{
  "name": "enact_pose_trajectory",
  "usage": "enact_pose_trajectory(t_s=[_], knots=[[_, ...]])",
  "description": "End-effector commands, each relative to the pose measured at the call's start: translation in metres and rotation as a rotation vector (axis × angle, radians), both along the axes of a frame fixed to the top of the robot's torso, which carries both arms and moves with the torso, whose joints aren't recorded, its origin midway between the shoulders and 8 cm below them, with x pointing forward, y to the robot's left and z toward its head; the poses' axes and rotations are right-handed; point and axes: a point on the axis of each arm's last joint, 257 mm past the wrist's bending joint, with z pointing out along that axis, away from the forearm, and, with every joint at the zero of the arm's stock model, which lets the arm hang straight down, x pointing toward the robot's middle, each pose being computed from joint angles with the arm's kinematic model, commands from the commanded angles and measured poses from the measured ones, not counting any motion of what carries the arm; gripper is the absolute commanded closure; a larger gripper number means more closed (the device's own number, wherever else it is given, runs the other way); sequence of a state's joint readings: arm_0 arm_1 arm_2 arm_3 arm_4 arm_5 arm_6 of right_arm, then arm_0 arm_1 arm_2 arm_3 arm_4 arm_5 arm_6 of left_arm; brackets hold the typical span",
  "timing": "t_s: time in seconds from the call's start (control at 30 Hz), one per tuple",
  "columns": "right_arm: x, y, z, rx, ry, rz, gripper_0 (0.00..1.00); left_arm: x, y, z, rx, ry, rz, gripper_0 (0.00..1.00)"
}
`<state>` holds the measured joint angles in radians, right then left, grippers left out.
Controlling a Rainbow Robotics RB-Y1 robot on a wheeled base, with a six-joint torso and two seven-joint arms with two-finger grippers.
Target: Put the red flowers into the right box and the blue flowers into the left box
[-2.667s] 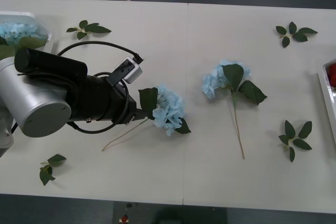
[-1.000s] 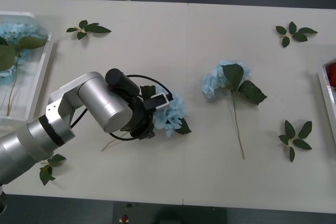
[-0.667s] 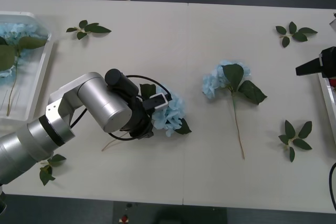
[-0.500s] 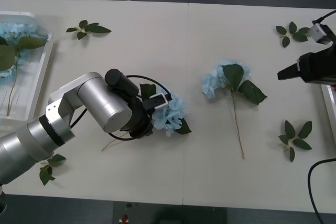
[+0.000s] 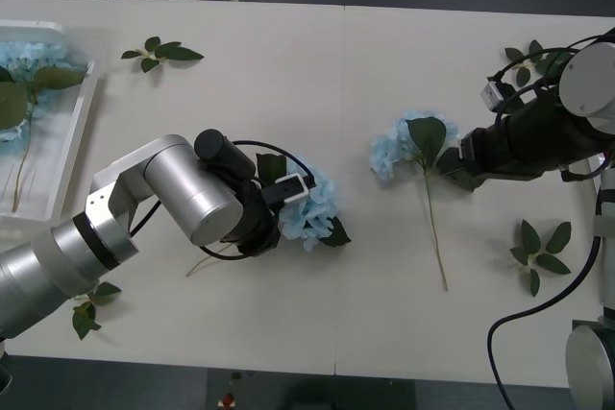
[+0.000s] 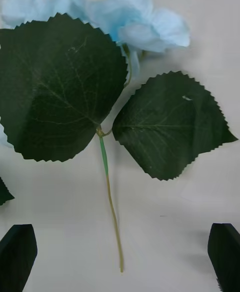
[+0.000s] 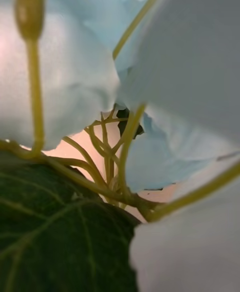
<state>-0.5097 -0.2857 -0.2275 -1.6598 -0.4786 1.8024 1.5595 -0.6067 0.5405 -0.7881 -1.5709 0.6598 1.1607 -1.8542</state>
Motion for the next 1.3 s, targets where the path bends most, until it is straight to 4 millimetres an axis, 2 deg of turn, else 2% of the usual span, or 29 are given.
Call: enact_pose_trajectory(t_s=[0.03, 0.27, 0.37, 0.43, 0.5, 0.63, 0.73, 0.77, 0.8, 0.87, 0.9, 0.97, 1.0, 1.03, 1.07, 1.17, 1.2, 1.23, 1.27, 1.3], knots=[[0.007, 0.007, 0.006, -0.023, -0.039, -0.019, 0.0, 0.009, -0.012, 0.015, 0.007, -0.054, -0.066, 1.0], [0.004, 0.016, -0.017, -0.056, -0.043, -0.009, 0.0, 0.015, -0.008, 0.018, 0.005, -0.073, -0.064, 1.0], [0.0, 0.016, -0.028, -0.067, -0.036, -0.01, 0.0, 0.021, -0.007, 0.028, 0.008, -0.092, -0.071, 1.0], [-0.002, 0.017, -0.033, -0.074, -0.031, -0.009, 0.0, 0.025, -0.008, 0.041, 0.005, -0.117, -0.084, 1.0], [-0.004, 0.017, -0.038, -0.081, -0.029, -0.01, 0.0, 0.027, -0.008, 0.063, -0.017, -0.137, -0.09, 1.0], [-0.004, 0.021, -0.046, -0.091, -0.036, -0.007, 0.0, 0.029, 0.013, 0.114, -0.067, -0.117, -0.046, 1.0], [-0.002, 0.024, -0.056, -0.101, -0.035, -0.007, 0.0, 0.029, 0.045, 0.167, -0.096, -0.109, 0.009, 1.0], [-0.001, 0.025, -0.058, -0.1, -0.036, -0.008, 0.0, 0.029, 0.051, 0.177, -0.101, -0.112, 0.021, 1.0], [0.002, 0.026, -0.061, -0.102, -0.044, -0.011, 0.0, 0.029, 0.071, 0.204, -0.114, -0.111, 0.06, 1.0], [0.006, 0.027, -0.064, -0.105, -0.052, -0.012, 0.0, 0.029, 0.093, 0.227, -0.13, -0.102, 0.109, 1.0], [0.007, 0.028, -0.067, -0.107, -0.055, -0.013, 0.0, 0.029, 0.114, 0.243, -0.137, -0.094, 0.154, 1.0], [0.01, 0.029, -0.069, -0.11, -0.063, -0.013, 0.0, 0.026, 0.146, 0.26, -0.152, -0.074, 0.223, 1.0], [0.01, 0.03, -0.072, -0.112, -0.063, -0.015, 0.0, 0.023, 0.17, 0.269, -0.17, -0.059, 0.274, 1.0], [0.011, 0.031, -0.073, -0.113, -0.065, -0.016, 0.0, 0.02, 0.182, 0.271, -0.185, -0.043, 0.304, 1.0], [0.012, 0.032, -0.076, -0.116, -0.067, -0.016, 0.0, 0.014, 0.204, 0.272, -0.216, -0.014, 0.358, 1.0], [0.014, 0.032, -0.08, -0.116, -0.071, -0.021, 0.0, 0.005, 0.248, 0.264, -0.253, 0.023, 0.444, 1.0], [0.015, 0.032, -0.081, -0.117, -0.073, -0.022, 0.0, 0.0, 0.274, 0.259, -0.279, 0.03, 0.489, 1.0], [0.015, 0.032, -0.082, -0.118, -0.073, -0.022, 0.0, -0.003, 0.286, 0.255, -0.288, 0.036, 0.511, 1.0], [0.016, 0.032, -0.083, -0.12, -0.076, -0.024, 0.0, -0.009, 0.311, 0.247, -0.31, 0.05, 0.562, 1.0], [0.016, 0.032, -0.083, -0.121, -0.077, -0.025, 0.0, -0.012, 0.321, 0.244, -0.314, 0.054, 0.578, 1.0]])
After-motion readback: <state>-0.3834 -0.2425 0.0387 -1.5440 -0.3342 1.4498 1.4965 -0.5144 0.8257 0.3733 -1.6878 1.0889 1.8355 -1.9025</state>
